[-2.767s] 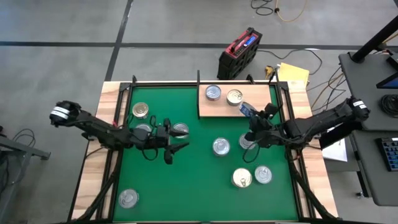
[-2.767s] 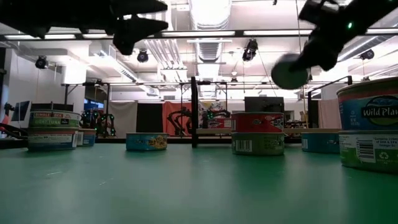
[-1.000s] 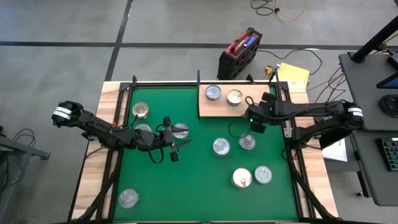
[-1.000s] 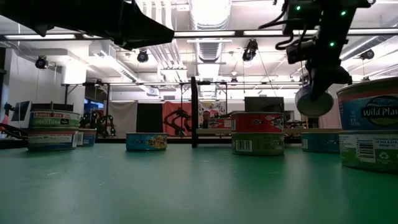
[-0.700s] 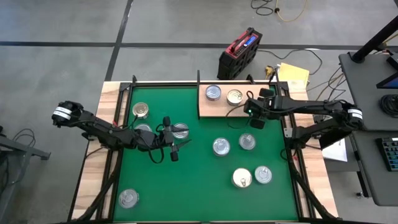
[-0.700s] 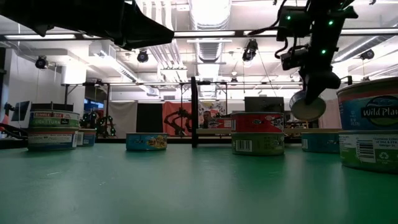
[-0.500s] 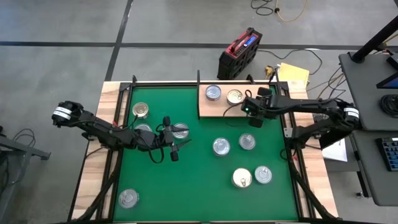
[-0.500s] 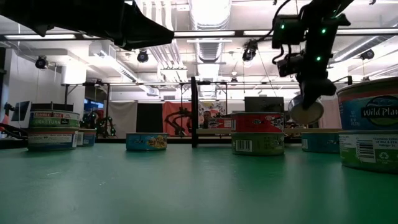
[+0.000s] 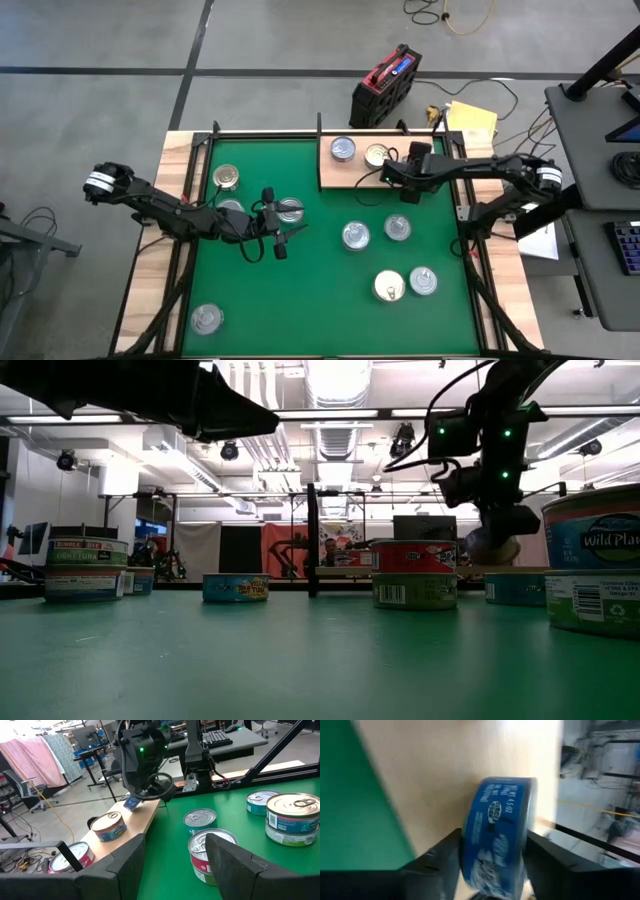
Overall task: Stack canned seafood by type on shelf
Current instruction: Put the blue tuna can on the shelf
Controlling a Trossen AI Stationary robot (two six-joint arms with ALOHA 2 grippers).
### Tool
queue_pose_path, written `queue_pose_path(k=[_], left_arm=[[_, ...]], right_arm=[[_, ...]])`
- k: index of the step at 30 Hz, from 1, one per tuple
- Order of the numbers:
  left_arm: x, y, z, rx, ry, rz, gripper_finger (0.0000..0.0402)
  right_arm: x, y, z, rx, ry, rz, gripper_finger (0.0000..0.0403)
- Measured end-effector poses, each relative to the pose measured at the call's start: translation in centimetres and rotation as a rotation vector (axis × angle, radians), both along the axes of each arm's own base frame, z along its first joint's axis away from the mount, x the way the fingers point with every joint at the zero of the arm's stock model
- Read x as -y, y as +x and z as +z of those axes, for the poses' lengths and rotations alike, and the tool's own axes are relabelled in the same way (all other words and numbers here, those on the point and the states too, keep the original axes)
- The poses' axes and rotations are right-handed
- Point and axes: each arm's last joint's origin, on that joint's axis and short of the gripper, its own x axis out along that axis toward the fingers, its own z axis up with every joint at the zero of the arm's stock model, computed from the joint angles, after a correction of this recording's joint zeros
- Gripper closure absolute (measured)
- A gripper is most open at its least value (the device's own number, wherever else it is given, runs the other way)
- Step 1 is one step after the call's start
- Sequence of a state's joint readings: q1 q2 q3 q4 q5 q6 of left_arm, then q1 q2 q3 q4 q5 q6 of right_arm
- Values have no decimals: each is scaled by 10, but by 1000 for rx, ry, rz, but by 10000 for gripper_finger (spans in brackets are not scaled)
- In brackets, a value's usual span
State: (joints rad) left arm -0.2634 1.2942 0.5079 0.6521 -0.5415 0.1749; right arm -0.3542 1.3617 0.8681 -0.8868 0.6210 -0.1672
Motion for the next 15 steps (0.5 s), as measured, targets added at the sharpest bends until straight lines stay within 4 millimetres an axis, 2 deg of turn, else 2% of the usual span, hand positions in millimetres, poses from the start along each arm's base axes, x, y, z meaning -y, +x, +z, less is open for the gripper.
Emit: queue_pose_path(k=[4,7,11,15], left_arm=[[0,0,0,-3,1,0,210],[0,0,-1,-5,1,0,210],[0,0,-1,-4,-3,0,210],[0,0,-1,-4,-8,1,210]], right_arm=[[0,-1,2,26,3,-13,162],[0,-1,2,30,-1,-16,137],[0,-1,3,33,-8,-23,123],[0,-1,3,40,-9,-38,125]])
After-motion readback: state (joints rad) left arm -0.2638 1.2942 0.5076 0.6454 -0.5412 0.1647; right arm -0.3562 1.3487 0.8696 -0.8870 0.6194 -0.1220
